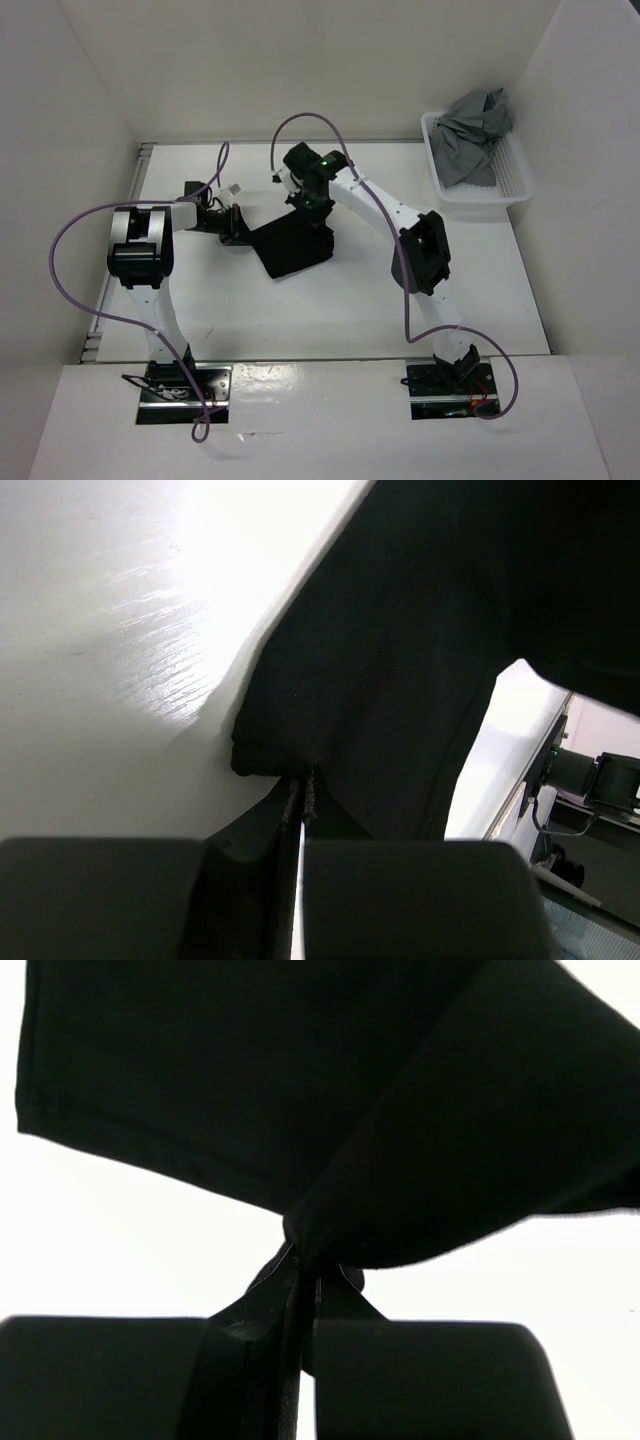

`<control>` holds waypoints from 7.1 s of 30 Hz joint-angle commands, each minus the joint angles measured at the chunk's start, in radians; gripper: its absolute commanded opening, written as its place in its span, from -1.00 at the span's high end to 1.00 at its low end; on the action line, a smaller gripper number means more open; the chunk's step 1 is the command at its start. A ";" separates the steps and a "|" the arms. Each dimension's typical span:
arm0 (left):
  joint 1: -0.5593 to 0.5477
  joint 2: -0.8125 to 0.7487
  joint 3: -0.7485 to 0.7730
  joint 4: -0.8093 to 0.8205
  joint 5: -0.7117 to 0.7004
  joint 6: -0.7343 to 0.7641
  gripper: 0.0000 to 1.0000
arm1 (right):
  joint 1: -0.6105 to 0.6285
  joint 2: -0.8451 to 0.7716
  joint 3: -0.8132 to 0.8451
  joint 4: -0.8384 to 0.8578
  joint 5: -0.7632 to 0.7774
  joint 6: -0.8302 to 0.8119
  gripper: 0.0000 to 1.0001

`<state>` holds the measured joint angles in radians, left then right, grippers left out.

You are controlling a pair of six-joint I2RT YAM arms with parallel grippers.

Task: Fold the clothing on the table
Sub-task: Fold the skirt

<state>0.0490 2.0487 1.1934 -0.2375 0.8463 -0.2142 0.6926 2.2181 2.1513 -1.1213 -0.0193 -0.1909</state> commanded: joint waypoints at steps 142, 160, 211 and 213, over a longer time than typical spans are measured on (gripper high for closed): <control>-0.206 0.198 0.620 -0.879 0.393 0.746 -0.46 | -0.436 -0.850 -0.889 0.098 -0.133 -0.113 -0.74; -0.063 0.331 0.402 -0.746 0.241 0.708 -0.38 | -0.455 -0.879 -0.942 0.127 -0.163 -0.104 -0.74; 0.227 -1.167 -0.192 -0.365 -0.622 0.291 -1.00 | -0.929 -1.454 -1.216 0.615 -0.019 0.065 -0.97; 0.277 -1.202 -0.205 -0.344 -0.622 0.291 -1.00 | -0.929 -1.463 -1.216 0.606 -0.045 0.065 -0.97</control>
<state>0.2745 0.9276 0.9710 -0.6800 0.2356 0.0994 -0.2256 0.7826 0.9329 -0.6064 -0.0566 -0.1440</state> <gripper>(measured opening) 1.000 0.983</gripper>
